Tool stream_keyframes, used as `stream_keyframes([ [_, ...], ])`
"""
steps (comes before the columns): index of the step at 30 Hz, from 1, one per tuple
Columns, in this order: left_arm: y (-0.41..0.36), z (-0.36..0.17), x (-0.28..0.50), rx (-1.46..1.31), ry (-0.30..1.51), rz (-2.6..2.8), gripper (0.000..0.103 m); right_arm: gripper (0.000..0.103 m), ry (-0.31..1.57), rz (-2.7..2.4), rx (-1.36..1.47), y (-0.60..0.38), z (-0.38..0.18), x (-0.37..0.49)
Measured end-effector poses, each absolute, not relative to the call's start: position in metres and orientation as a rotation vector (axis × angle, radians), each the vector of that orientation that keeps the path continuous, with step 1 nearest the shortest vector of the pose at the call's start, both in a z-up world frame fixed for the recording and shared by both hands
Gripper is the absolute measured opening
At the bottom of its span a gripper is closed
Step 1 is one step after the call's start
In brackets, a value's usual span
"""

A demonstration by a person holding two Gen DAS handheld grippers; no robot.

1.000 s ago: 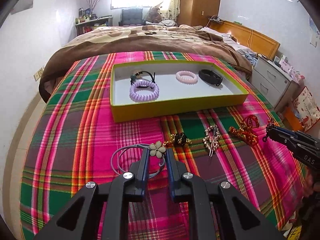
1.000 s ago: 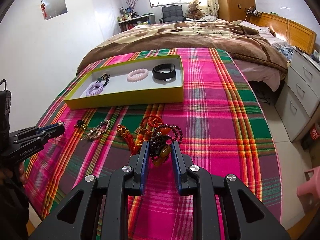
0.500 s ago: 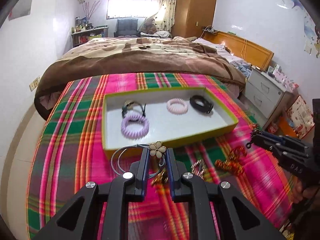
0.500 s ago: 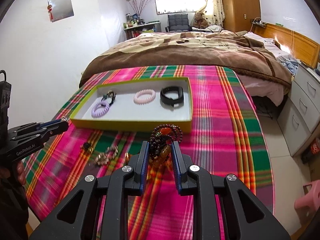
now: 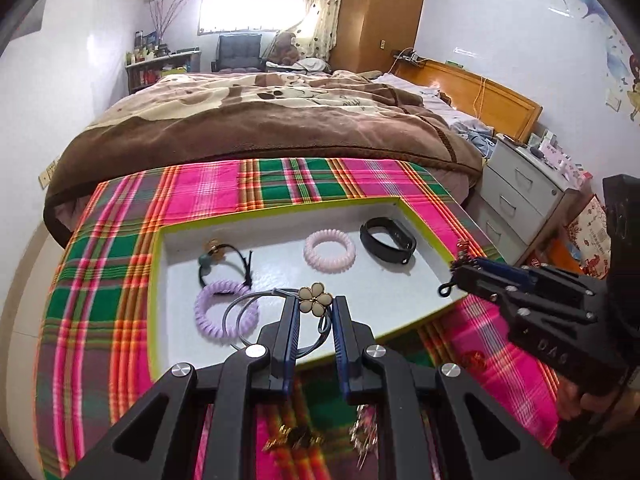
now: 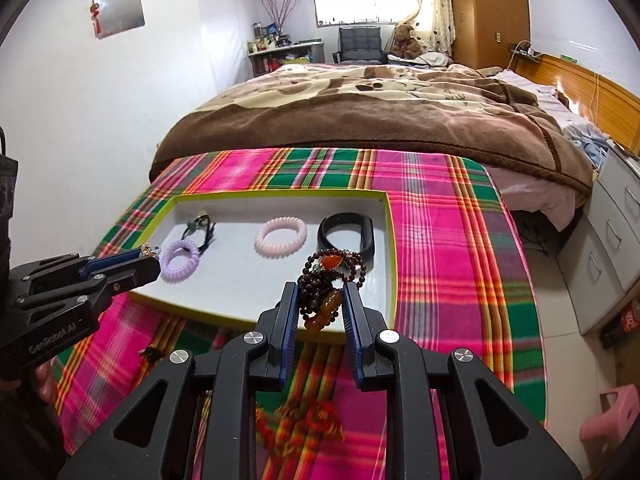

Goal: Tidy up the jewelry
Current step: 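Carry both held items into the white box and open both tools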

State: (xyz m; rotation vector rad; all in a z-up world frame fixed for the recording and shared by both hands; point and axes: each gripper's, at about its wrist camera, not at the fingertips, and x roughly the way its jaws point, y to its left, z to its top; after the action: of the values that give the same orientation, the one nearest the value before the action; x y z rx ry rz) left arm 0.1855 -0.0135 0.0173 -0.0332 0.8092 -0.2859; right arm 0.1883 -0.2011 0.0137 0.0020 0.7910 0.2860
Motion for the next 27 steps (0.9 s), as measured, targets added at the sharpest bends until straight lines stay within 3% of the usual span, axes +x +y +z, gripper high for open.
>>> stream_keyframes([
  [27, -0.033, -0.040, 0.232, -0.051, 0.956, -0.292, 0.017, 0.023, 0.917, 0.285, -0.032, -0.196, -0.029, 0.232],
])
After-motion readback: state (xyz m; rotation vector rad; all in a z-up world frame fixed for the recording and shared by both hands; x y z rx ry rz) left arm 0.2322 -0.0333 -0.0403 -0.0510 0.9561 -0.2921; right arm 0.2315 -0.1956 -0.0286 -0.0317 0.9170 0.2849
